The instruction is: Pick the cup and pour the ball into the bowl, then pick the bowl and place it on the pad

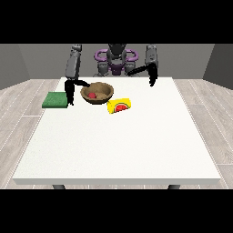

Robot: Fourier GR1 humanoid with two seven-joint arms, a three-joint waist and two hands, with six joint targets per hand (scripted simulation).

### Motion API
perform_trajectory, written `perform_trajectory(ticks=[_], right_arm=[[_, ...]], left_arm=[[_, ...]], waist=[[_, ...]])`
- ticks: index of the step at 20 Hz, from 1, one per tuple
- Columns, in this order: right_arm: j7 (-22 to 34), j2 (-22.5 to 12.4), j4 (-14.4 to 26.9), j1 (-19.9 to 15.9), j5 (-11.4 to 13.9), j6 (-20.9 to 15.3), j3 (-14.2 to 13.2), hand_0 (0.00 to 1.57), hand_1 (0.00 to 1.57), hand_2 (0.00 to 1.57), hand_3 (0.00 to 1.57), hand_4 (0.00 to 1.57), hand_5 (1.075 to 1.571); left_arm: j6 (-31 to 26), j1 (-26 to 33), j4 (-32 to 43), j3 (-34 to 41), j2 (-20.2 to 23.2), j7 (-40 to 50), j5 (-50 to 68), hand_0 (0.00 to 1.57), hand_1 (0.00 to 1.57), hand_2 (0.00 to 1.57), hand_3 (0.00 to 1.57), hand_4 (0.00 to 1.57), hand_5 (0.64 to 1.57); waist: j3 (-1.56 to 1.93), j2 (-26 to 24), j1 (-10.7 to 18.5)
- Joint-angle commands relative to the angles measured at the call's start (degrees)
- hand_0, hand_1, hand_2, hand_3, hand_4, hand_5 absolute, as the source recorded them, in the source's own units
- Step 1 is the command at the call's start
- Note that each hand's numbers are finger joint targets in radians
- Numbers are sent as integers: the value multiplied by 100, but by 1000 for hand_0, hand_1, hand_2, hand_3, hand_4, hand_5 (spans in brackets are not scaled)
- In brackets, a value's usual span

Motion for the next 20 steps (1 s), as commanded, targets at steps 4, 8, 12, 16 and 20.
perform_trajectory(ticks=[4,8,12,16,20], right_arm=[[-320,118,396,206,-153,-63,-231,0,0,0,0,151,1525],[-121,512,284,-12,-148,-400,-131,0,0,0,0,242,1532],[403,572,51,-212,-273,-426,-63,0,0,0,0,357,1545],[353,745,240,-375,-231,-744,4,0,0,0,0,384,1552],[384,813,511,-268,-156,-930,41,0,0,0,0,375,1550]], left_arm=[[-114,20,-496,-313,-57,262,-72,0,0,0,0,0,1558],[-256,-142,-409,-217,104,357,-17,0,0,0,0,0,1561],[-290,63,-113,144,271,158,232,0,0,0,0,0,1563],[-391,225,-296,-45,193,312,202,0,0,0,0,0,1564],[-497,393,-381,-61,232,141,265,0,0,0,0,0,1566]], waist=[[99,228,461],[93,188,512],[88,-127,185],[92,-269,241],[92,-91,339]])
